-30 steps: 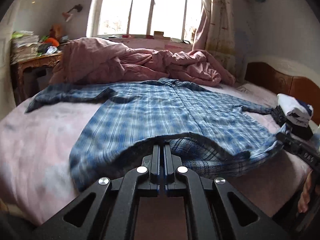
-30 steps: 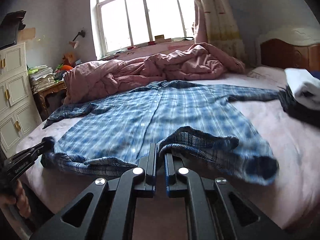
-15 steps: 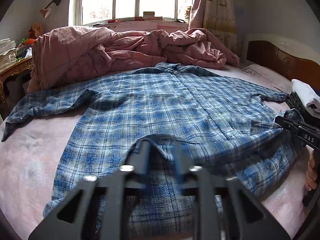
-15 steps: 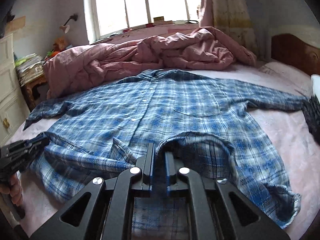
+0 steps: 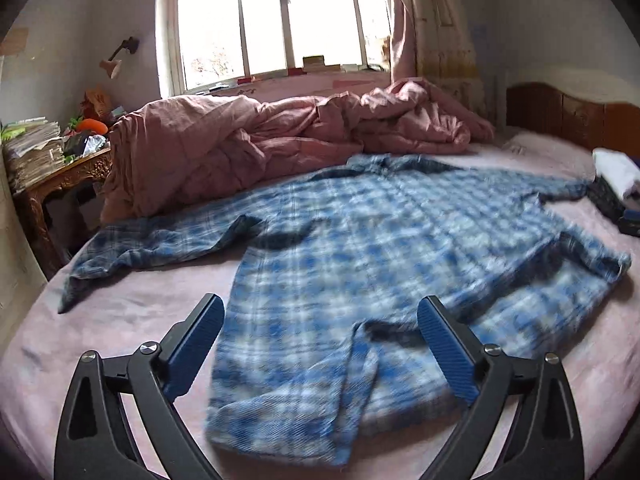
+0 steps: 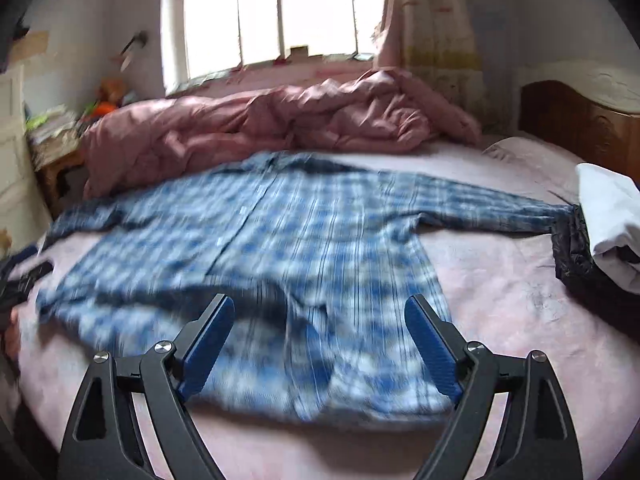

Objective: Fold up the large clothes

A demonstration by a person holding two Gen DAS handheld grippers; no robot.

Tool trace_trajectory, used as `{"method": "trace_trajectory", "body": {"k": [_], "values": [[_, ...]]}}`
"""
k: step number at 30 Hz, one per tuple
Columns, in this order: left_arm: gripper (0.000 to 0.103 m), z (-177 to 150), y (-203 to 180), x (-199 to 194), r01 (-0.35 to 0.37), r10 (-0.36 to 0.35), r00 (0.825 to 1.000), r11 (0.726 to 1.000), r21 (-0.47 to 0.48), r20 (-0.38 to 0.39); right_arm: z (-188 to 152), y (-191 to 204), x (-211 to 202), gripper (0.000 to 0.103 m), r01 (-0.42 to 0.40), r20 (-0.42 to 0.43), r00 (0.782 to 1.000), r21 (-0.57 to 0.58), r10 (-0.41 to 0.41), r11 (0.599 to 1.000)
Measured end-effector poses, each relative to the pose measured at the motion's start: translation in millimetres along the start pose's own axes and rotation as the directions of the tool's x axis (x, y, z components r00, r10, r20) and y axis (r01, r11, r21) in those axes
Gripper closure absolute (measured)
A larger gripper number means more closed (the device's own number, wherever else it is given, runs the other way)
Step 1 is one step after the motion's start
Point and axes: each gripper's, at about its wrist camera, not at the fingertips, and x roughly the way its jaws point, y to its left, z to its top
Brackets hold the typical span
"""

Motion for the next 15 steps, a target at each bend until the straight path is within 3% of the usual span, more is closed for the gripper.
{"method": "trace_trajectory", "body": {"k": [2, 5, 7, 10, 15], "values": [[0.006, -10, 4, 3, -0.028, 0.029, 0.999, 0.999, 0.035, -0.03, -15, 7, 3, 0.014, -0.024, -0.079, 0.997, -0.13, 0.014, 0.991], [0.006, -25, 8, 10, -0.045, 0.052, 0.995, 0.996, 0.079, -0.087, -39, 26, 17, 0.014, 0.091, -0.138, 0.98, -0.345, -0.146, 0.934], [0.006, -31, 11, 15, -0.053, 0.063, 0.991, 0.995, 0.09, -0.119, -48, 34, 23, 0.014, 0.114, -0.14, 0.973, -0.411, -0.186, 0.904], [0.006, -35, 16, 14, -0.078, 0.087, 0.99, 0.994, 0.081, -0.114, -43, 31, 30, 0.014, 0.169, -0.127, 0.965, -0.378, -0.231, 0.91], [0.006, -31, 25, 2, -0.035, 0.038, 0.996, 0.999, 0.042, -0.078, -30, -3, 39, 0.014, 0.309, -0.08, 0.938, -0.246, -0.337, 0.919]]}}
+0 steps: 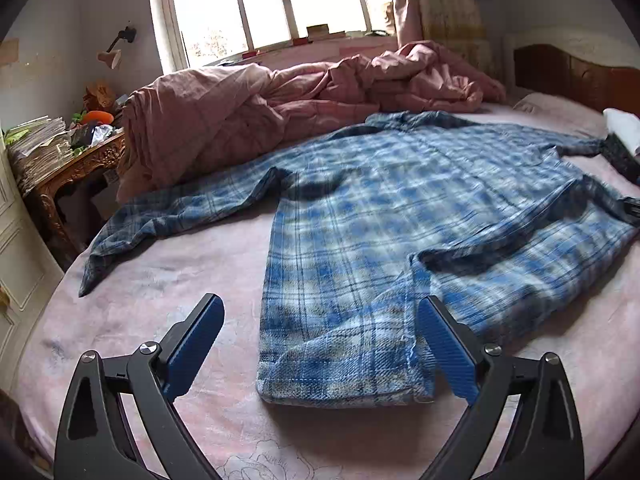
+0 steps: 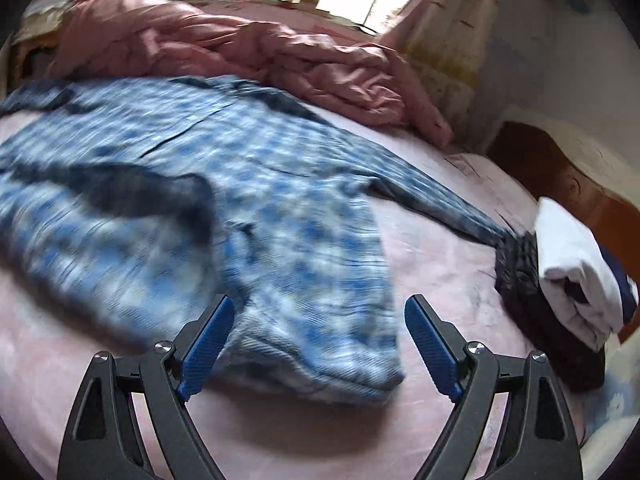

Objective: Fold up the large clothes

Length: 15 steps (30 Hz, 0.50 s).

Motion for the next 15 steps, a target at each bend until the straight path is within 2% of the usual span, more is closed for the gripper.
{"method": "trace_trajectory", "body": {"k": [1, 2, 4, 5, 6, 8, 10, 12, 15], "values": [[0.006, 1, 0, -4, 0.011, -0.011, 1.0, 1.0, 0.006, 0.012, 1, -9, 6, 0.014, 0.037, -0.011, 0.999, 0.029, -0.037, 0.999], [0.006, 2, -2, -7, 0.016, -0.017, 1.0, 1.0, 0.014, 0.023, 2, -21, 12, 0.014, 0.108, -0.019, 0.994, 0.072, -0.107, 0.991], [0.006, 2, -5, -11, 0.025, -0.026, 0.999, 0.999, 0.032, 0.03, 4, -41, 17, 0.014, 0.218, -0.032, 0.976, 0.147, -0.215, 0.965], [0.006, 2, -6, -12, 0.036, -0.037, 0.999, 0.999, 0.04, 0.025, 5, -54, 15, 0.014, 0.24, -0.034, 0.971, 0.204, -0.238, 0.949], [0.006, 2, -8, -13, 0.052, -0.053, 0.998, 0.998, 0.046, 0.019, 4, -64, 12, 0.014, 0.223, -0.025, 0.974, 0.248, -0.224, 0.943], [0.006, 0, -11, -14, 0.071, -0.072, 0.997, 0.995, 0.064, 0.006, 0, -83, 1, 0.014, 0.139, 0.015, 0.988, 0.347, -0.153, 0.927], [0.006, -4, -16, -13, 0.016, -0.016, 1.0, 0.993, 0.113, -0.005, -7, -94, -9, 0.014, 0.07, 0.039, 0.995, 0.409, -0.094, 0.91], [0.006, -7, -17, -11, -0.037, 0.039, 0.999, 0.986, 0.161, -0.009, -10, -98, -10, 0.014, 0.052, 0.037, 0.997, 0.426, -0.075, 0.903], [0.006, -10, -10, -1, -0.025, 0.035, 0.997, 0.988, 0.156, -0.066, -10, -100, -8, 0.014, 0.073, 0.029, 0.995, 0.424, -0.094, 0.903]]}}
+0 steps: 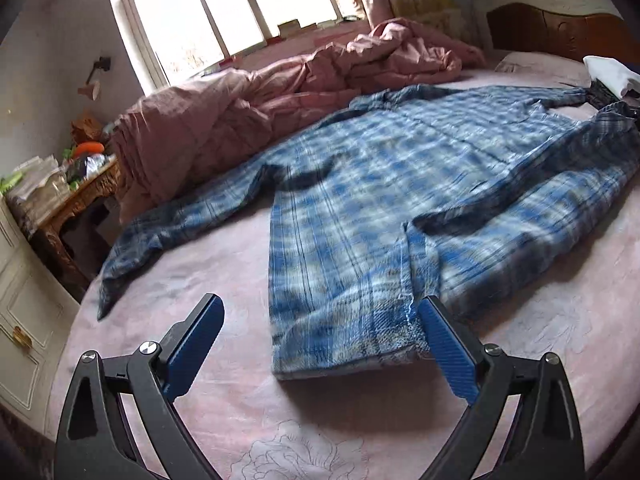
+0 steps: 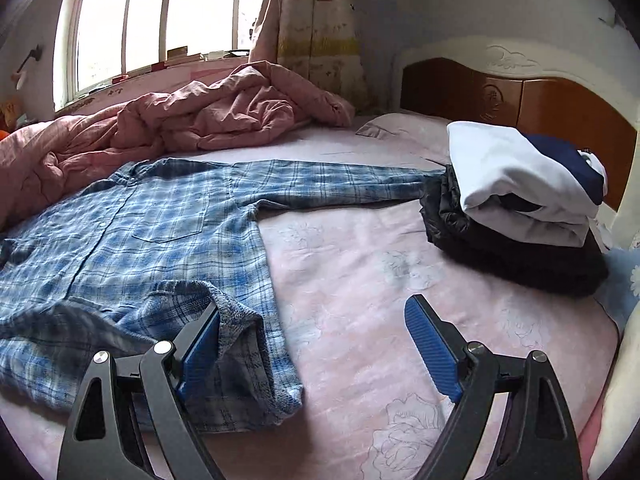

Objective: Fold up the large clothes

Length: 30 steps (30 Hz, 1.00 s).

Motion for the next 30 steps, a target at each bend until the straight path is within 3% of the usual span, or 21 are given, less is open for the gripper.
{"method": "trace_trajectory", "body": {"k": [3, 6, 8, 13, 17, 22, 24, 27, 30], "values": [[0.006, -1, 8, 15, -0.019, 0.017, 0.999, 0.999, -0.038, -0.051, 0, 5, 11, 0.014, -0.034, -0.053, 0.998, -0.015, 0.033, 0.999], [0.012, 5, 25, 21, -0.162, 0.167, 0.986, 0.972, -0.171, 0.012, -1, 1, 11, 0.014, -0.13, -0.061, 0.989, 0.065, 0.133, 0.989], [0.024, 13, 37, 25, -0.195, 0.208, 0.978, 0.954, -0.227, 0.033, 0, -1, 10, 0.014, -0.178, -0.048, 0.982, 0.107, 0.183, 0.978], [0.027, 19, 71, 13, -0.057, 0.112, 0.987, 0.918, -0.393, 0.119, -3, 3, 7, 0.014, -0.227, -0.039, 0.972, 0.099, 0.232, 0.969], [0.027, 16, 70, 2, -0.027, 0.092, 0.986, 0.913, -0.407, 0.141, -3, 1, -7, 0.014, -0.353, -0.006, 0.934, 0.114, 0.356, 0.929], [0.023, 20, 66, -3, 0.008, 0.065, 0.985, 0.911, -0.412, 0.162, -2, -2, -21, 0.014, -0.435, 0.068, 0.9, 0.14, 0.43, 0.89], [0.023, 19, 67, 1, 0.013, 0.051, 0.988, 0.911, -0.413, 0.144, -2, 1, -21, 0.014, -0.415, 0.053, 0.91, 0.124, 0.412, 0.901], [0.023, 15, 66, 6, 0.089, -0.047, 0.992, 0.915, -0.393, 0.115, -4, 9, -20, 0.014, -0.282, 0.009, 0.959, 0.037, 0.282, 0.959], [0.023, 12, 59, 14, 0.084, -0.067, 0.996, 0.92, -0.384, 0.056, -6, 12, -18, 0.014, -0.27, -0.028, 0.963, -0.03, 0.27, 0.962]]}}
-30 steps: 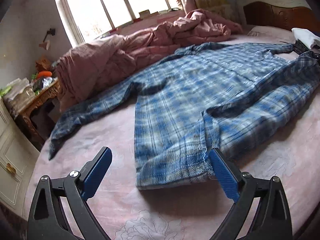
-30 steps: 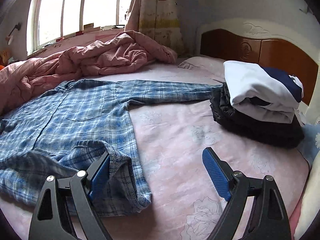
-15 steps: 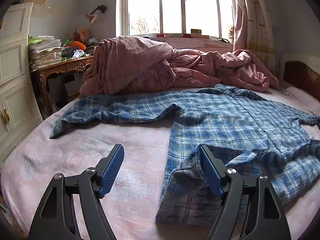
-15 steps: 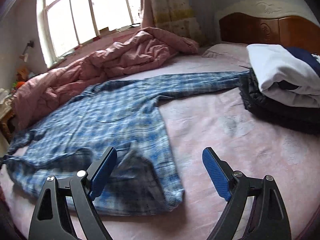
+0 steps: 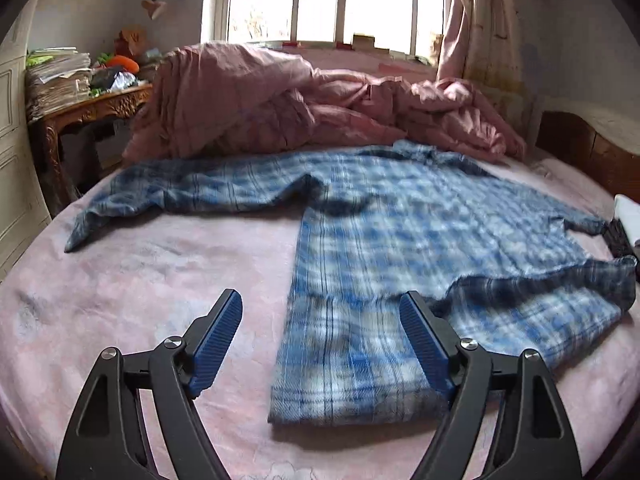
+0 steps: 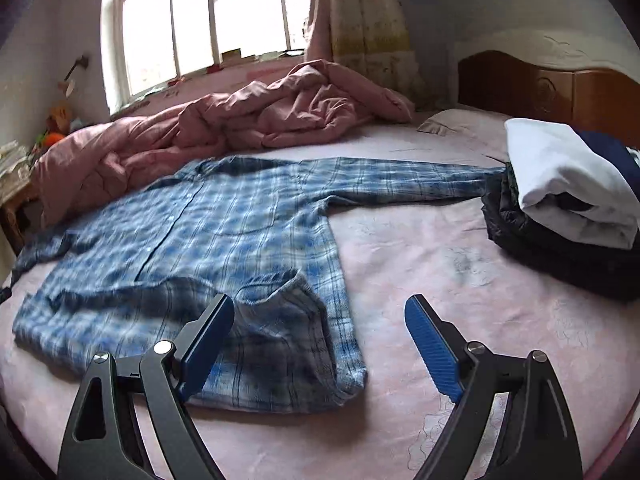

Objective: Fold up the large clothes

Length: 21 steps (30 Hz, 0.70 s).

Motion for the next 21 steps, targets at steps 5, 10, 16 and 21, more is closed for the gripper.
{"method": "trace_trajectory", "body": {"k": [5, 10, 16, 21], "values": [[0.029, -12, 7, 48, -0.126, 0.126, 0.985, 0.992, 0.007, -0.114, -9, -5, 29, 0.022, 0.064, -0.175, 0.982, -0.032, -0.069, 0.997], [0.046, -13, 26, 62, -0.115, 0.094, 0.979, 0.987, -0.11, -0.18, -2, -31, 45, 0.064, 0.139, -0.157, 0.979, 0.057, -0.128, 0.989], [0.046, -11, 12, 37, -0.119, 0.115, 0.991, 0.992, -0.049, -0.073, -1, -40, 44, 0.076, 0.166, -0.153, 0.977, 0.108, -0.148, 0.98], [0.038, -14, -13, -18, -0.094, 0.088, 0.988, 0.995, 0.04, 0.127, -3, -19, -2, 0.075, 0.055, -0.037, 0.998, 0.069, -0.053, 0.996]]}}
